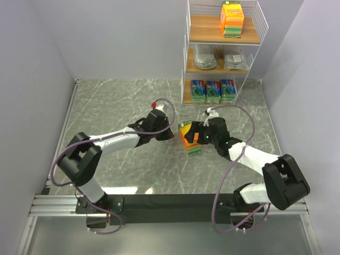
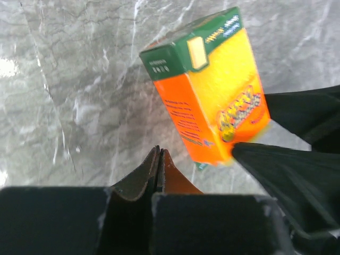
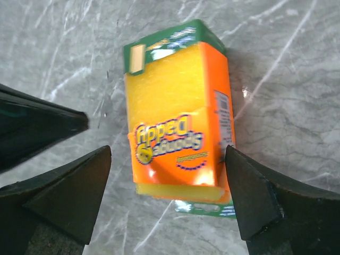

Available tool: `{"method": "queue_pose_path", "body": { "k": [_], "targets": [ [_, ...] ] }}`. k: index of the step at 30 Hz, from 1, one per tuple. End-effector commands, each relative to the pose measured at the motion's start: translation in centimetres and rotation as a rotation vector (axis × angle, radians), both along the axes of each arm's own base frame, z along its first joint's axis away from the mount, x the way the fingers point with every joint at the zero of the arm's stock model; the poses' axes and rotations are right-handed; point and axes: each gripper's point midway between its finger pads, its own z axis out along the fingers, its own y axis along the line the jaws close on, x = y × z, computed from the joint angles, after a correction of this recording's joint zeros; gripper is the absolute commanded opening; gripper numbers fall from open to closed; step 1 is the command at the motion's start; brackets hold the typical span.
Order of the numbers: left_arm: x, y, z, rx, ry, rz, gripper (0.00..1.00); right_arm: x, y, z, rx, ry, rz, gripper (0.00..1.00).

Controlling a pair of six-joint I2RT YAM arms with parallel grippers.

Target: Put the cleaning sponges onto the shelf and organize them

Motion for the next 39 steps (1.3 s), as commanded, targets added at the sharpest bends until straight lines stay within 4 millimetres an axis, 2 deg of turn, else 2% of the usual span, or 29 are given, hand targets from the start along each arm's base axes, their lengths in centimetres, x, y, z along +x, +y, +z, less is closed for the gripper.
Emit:
{"method": "queue_pose_path", "body": {
  "k": [1,2,3,5,10,11,15,18,21,25,30,33,39],
  "targets": [
    [-0.3,0.1,2.7,-0.067,-0.055,0.013,0.0,0.4,-0.8,0.2,-0.133,-0.108,-0.036,0.95],
    [-0.2,0.6,3.4,-0.067,-0.078,0.037,0.0,0.4,-0.7,0.2,-0.151,-0.119,-0.042,0.95],
    [-0.6,1.1,3.1,-0.063,-0.072,0.04,0.0,0.4,-0.7,0.2,-0.168,-0.139,-0.052,0.95],
    [-1.0,1.5,3.8,-0.082,-0.083,0.049,0.0,0.0,-0.2,0.3,-0.199,-0.163,-0.052,0.96],
    [-2.0,2.4,4.0,-0.097,-0.083,0.061,0.0,-0.5,0.2,-0.1,-0.257,-0.216,-0.094,0.96],
    [-2.1,2.5,4.4,-0.104,-0.091,0.062,0.0,-1.0,0.8,-0.1,-0.254,-0.224,-0.086,0.97],
    [-2.5,2.8,4.2,-0.106,-0.087,0.062,0.0,-1.8,1.1,-1.5,-0.291,-0.251,-0.132,0.97],
    [-2.9,2.9,4.0,-0.111,-0.076,0.059,0.0,-1.6,0.5,-2.9,-0.326,-0.234,-0.209,0.97],
    [-3.1,3.1,4.0,-0.112,-0.075,0.06,0.0,-1.7,0.8,-4.0,-0.355,-0.232,-0.261,0.97],
    [-3.2,3.3,3.8,-0.108,-0.075,0.063,0.0,-1.9,1.7,-4.4,-0.39,-0.251,-0.341,0.97],
    [-3.6,3.8,3.8,-0.108,-0.081,0.068,0.0,-2.0,1.7,-4.8,-0.393,-0.275,-0.41,0.95],
    [-3.6,3.9,3.7,-0.106,-0.081,0.071,0.0,-2.2,1.0,-5.5,-0.401,-0.262,-0.447,0.87],
    [-4.0,4.0,2.9,-0.099,-0.06,0.065,0.0,-2.6,-0.3,-6.2,-0.435,-0.237,-0.499,0.6]
  ]
}}
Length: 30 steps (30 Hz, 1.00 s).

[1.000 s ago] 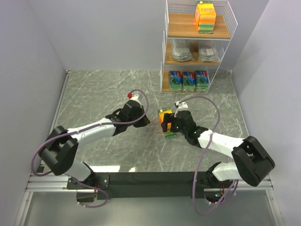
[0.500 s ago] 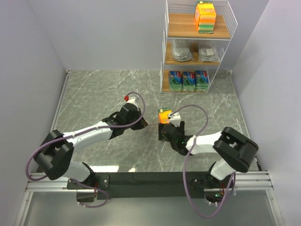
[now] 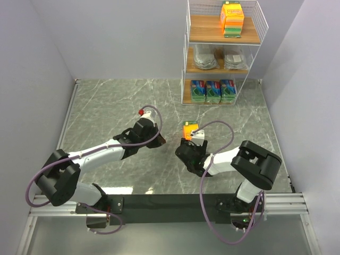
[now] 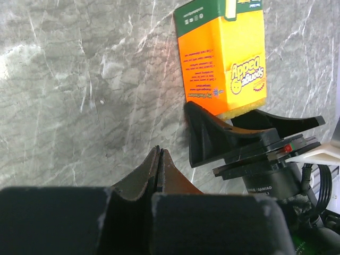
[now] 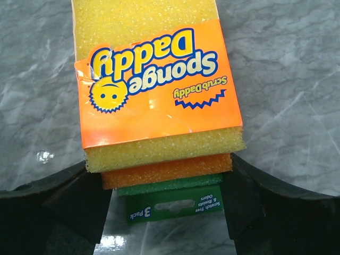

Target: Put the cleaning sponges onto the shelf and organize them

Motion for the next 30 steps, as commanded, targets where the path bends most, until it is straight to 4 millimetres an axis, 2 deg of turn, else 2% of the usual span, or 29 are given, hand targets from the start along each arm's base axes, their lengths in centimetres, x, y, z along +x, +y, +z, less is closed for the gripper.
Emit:
{"method": "queue_pose_path", "body": {
  "k": [1,3,4,7,8,9,10,11,13,14,17,18,19,20,22,23,25,26,27,28,29,30],
  "targets": [
    [0.1,-0.4,1.2,-0.048,-0.036,0.004,0.0,0.2,-0.7,0.4,-0.005,-0.03,-0.071,0.51],
    [0.1,-0.4,1.2,-0.05,-0.035,0.005,0.0,0.3,-0.6,1.1,-0.007,-0.032,-0.06,0.42],
    [0.2,-0.4,1.4,-0.053,-0.038,0.005,0.0,0.3,-0.5,1.5,-0.016,-0.033,-0.043,0.32],
    [0.1,-0.2,1.7,-0.05,-0.046,0.01,0.0,0.1,-0.7,3.8,0.006,-0.058,-0.015,0.14],
    [0.1,-0.1,1.8,-0.05,-0.049,0.013,0.0,0.0,-0.6,4.4,0.015,-0.06,-0.002,0.12],
    [0.1,-0.1,2.1,-0.054,-0.055,0.01,0.0,-0.2,-0.9,6.0,0.04,-0.081,0.007,0.08],
    [0.2,0.0,2.4,-0.056,-0.064,0.016,0.0,-0.4,-1.1,6.9,0.044,-0.09,0.019,0.02],
    [-0.1,0.3,2.3,-0.045,-0.057,0.018,0.0,-0.6,-1.2,8.9,0.091,-0.124,0.028,0.01],
    [-0.1,0.4,2.7,-0.049,-0.064,0.018,0.0,-1.2,-1.1,10.5,0.104,-0.126,0.087,0.0],
    [-0.1,0.5,3.1,-0.053,-0.073,0.02,0.0,-1.3,-1.1,12.9,0.157,-0.166,0.103,0.0],
    [-0.4,0.5,3.7,-0.06,-0.078,0.01,0.0,-1.9,-1.3,15.6,0.174,-0.186,0.153,0.0],
    [-0.4,0.5,4.0,-0.065,-0.082,0.011,0.0,-2.0,-1.4,18.1,0.21,-0.226,0.166,0.0],
    [-0.5,0.5,4.1,-0.068,-0.084,0.006,0.0,-2.1,-1.7,19.0,0.195,-0.239,0.177,0.0],
    [-0.6,0.6,4.5,-0.077,-0.09,0.002,0.0,-2.1,-2.0,21.7,0.229,-0.285,0.181,0.0],
    [-0.8,0.7,4.7,-0.081,-0.095,0.002,0.0,-2.0,-2.7,24.2,0.209,-0.336,0.187,0.0],
    [-1.0,0.9,5.0,-0.086,-0.099,0.004,0.0,-1.9,-3.0,26.8,0.226,-0.381,0.18,0.0],
    [-1.1,1.0,5.2,-0.09,-0.105,0.004,0.0,-1.4,-4.1,29.5,0.196,-0.44,0.154,0.0],
    [-1.2,1.1,5.5,-0.091,-0.108,0.003,0.0,-0.9,-4.3,32.1,0.215,-0.486,0.143,0.0],
    [-1.3,1.2,5.5,-0.09,-0.109,-0.001,0.0,-0.5,-4.4,33.7,0.218,-0.516,0.139,0.0],
    [-1.4,1.2,5.8,-0.094,-0.113,-0.004,0.0,0.6,-5.4,34.8,0.188,-0.53,0.11,0.0],
    [-1.5,1.3,5.8,-0.091,-0.11,-0.006,0.0,1.6,-4.6,37.4,0.204,-0.551,0.138,0.0],
    [-1.6,1.4,5.8,-0.09,-0.111,-0.007,0.0,2.5,-4.6,37.9,0.18,-0.534,0.14,0.0]
  ]
}}
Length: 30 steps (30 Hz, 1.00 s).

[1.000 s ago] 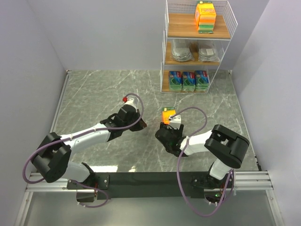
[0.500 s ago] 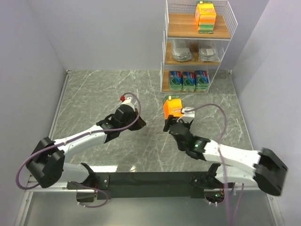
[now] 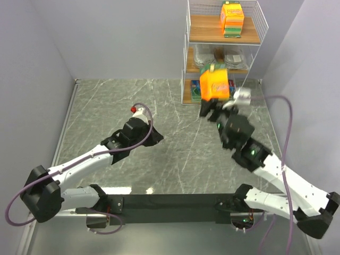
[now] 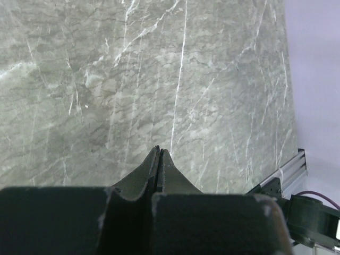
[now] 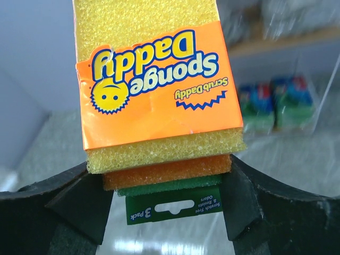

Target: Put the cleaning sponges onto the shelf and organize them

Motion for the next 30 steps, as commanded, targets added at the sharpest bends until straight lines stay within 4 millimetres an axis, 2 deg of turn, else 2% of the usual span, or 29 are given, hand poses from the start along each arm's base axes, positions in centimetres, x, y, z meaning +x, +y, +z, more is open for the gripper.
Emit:
{"method": "queue_pose_path", "body": {
  "k": [1,2,4,5,7,8,10,11,12,14,19,24,30],
  "targets": [
    [-0.6,0.3,0.7,-0.009,-0.016,-0.012,0.0,3.6,-1.5,6.5,-0.057,-0.074,-0.041,0.0],
    [-0.8,0.4,0.7,-0.01,-0.018,-0.012,0.01,5.1,-0.7,8.6,-0.059,-0.08,-0.038,0.0],
    [-1.0,0.6,1.1,-0.02,-0.023,-0.01,0.0,7.1,-0.9,9.9,-0.118,-0.069,-0.05,0.0],
    [-1.1,0.7,1.1,-0.022,-0.022,-0.009,0.0,8.7,-0.3,11.7,-0.121,-0.08,-0.062,0.0],
    [-1.4,0.9,1.5,-0.031,-0.03,-0.011,0.0,10.5,0.3,12.5,-0.153,-0.056,-0.034,0.0],
    [-1.5,1.0,1.3,-0.031,-0.026,-0.01,0.01,12.3,0.5,13.9,-0.156,-0.051,-0.031,0.0],
    [-1.7,1.2,1.5,-0.035,-0.03,-0.008,0.01,14.0,0.5,14.9,-0.167,-0.05,-0.041,0.0],
    [-1.8,1.3,1.3,-0.031,-0.026,-0.007,0.0,15.6,0.9,16.1,-0.162,-0.064,-0.047,0.0],
    [-1.8,1.3,1.5,-0.036,-0.027,-0.007,0.0,16.5,0.4,15.7,-0.176,-0.036,-0.052,0.0],
    [-2.0,1.4,1.6,-0.038,-0.031,-0.011,0.0,18.4,0.6,16.2,-0.179,-0.03,-0.062,0.0],
    [-2.4,1.9,1.7,-0.042,-0.033,-0.003,0.0,21.3,-0.1,15.7,-0.177,-0.028,-0.09,0.0],
    [-2.5,2.2,1.8,-0.038,-0.032,0.003,0.01,22.9,-0.6,14.8,-0.168,-0.021,-0.083,0.0],
    [-2.5,2.2,2.2,-0.048,-0.042,0.008,0.0,24.1,-1.3,15.4,-0.163,-0.044,-0.115,0.0]
  ]
}}
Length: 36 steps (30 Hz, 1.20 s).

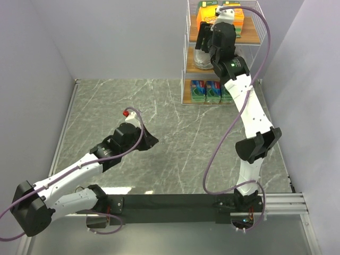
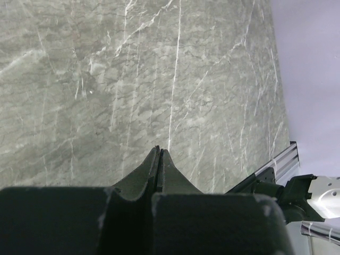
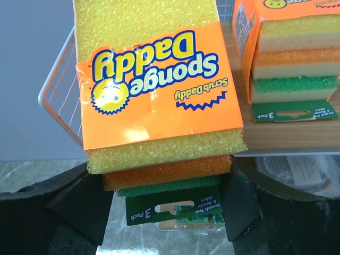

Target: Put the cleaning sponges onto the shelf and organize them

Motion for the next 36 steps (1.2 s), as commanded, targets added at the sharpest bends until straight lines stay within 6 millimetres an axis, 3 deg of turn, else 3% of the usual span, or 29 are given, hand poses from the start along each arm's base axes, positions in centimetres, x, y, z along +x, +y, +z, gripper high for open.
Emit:
{"method": "queue_pose_path", "body": {
  "k": [1,15,23,36],
  "targets": [
    [-0.1,0.0,0.5,-0.017,-0.008,0.007,0.01,-0.2,-0.7,3.8,0.031,-0.102,-0.01,0.0],
    [-0.6,1.1,1.0,-0.002,-0.012,0.029,0.01,2.9,-1.4,2.9,0.06,-0.143,-0.089,0.01],
    [-0.7,1.0,0.7,-0.005,-0.003,0.028,0.01,2.9,-2.5,4.2,0.073,-0.19,-0.137,0.01],
    [-0.7,1.1,0.6,-0.001,0.001,0.033,0.01,4.3,-2.4,3.9,0.075,-0.204,-0.112,0.04]
  ]
}}
